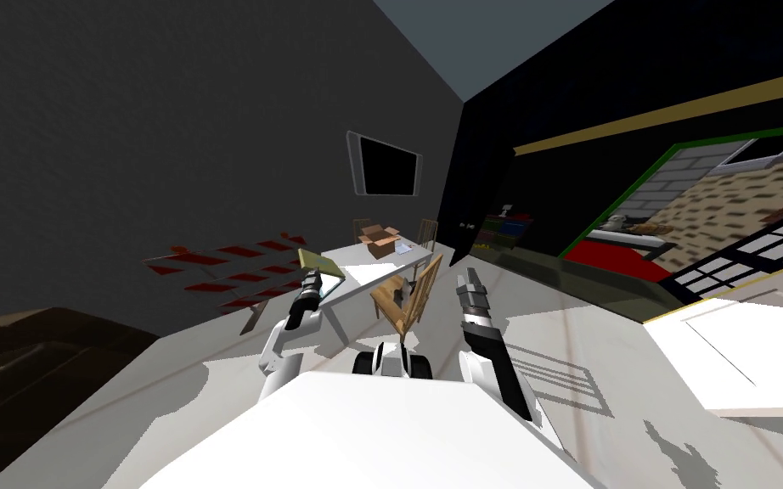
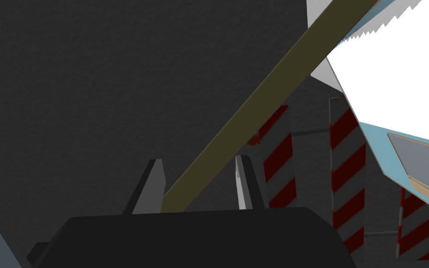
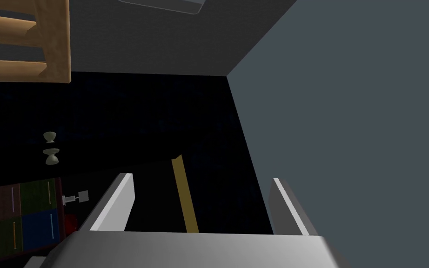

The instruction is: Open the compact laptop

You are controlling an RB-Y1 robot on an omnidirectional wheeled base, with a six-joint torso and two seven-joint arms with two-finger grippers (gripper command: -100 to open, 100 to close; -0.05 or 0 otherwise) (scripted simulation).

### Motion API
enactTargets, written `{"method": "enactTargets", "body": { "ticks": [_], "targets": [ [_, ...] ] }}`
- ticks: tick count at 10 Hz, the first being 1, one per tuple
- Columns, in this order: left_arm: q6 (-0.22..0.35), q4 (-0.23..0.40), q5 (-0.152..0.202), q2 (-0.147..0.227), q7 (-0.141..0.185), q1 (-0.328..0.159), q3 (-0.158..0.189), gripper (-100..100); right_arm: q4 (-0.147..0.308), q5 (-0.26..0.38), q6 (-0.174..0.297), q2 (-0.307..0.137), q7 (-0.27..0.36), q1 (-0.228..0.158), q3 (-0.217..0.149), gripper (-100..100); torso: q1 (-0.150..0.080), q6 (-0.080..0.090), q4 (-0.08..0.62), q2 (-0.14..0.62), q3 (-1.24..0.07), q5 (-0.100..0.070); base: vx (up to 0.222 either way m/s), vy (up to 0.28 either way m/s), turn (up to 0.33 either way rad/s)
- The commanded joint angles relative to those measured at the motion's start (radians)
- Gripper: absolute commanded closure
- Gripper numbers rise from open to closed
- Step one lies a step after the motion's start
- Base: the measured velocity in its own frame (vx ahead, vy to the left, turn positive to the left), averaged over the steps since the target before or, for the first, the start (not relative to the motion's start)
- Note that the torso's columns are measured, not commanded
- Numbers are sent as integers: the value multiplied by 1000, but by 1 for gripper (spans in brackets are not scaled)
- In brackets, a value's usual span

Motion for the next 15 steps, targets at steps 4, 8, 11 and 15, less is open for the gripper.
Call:
{"method": "enactTargets", "body": {
  "ticks": [4,8,11,15],
  "targets": [
    [-91,50,36,7,49,4,11,100,0,0,0,0,0,0,0,0,-1,0,0,0,0,-1,-3,-8,43],
    [-220,149,95,14,110,12,18,100,0,0,0,0,0,0,0,0,0,1,-2,-3,-2,0,11,-5,38],
    [-280,182,114,16,129,14,20,100,0,0,0,0,0,0,0,0,1,0,-2,-3,-2,1,12,-4,19],
    [-374,248,153,20,169,18,24,100,0,0,0,0,0,0,0,0,1,-1,-1,-1,-1,0,12,-2,26]
  ]
}}
